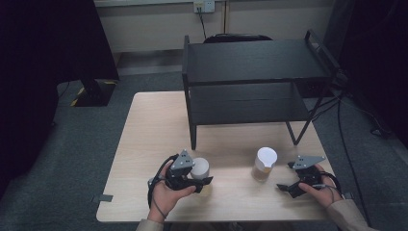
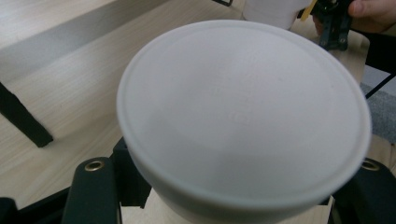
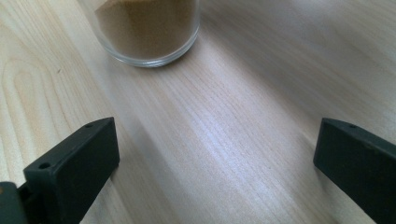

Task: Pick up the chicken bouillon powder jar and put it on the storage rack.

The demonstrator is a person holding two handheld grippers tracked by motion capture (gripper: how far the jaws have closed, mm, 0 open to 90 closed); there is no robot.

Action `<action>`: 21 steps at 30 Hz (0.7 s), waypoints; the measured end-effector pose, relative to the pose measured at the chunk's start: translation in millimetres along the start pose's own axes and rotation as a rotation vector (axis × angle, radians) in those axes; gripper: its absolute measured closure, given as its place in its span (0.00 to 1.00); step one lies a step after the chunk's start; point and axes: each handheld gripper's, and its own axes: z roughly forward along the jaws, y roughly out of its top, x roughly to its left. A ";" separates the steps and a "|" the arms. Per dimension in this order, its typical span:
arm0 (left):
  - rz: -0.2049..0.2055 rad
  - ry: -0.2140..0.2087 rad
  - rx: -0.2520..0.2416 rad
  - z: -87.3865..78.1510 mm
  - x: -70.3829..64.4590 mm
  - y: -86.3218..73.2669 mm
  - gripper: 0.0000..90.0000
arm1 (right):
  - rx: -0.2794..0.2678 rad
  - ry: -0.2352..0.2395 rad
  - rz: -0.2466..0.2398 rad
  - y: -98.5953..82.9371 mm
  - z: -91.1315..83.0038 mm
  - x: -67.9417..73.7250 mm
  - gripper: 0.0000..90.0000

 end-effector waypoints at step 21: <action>0.040 -0.043 0.003 16.0 2.8 59.5 0.39 | 0.000 0.000 0.000 0.0 0.0 0.0 0.00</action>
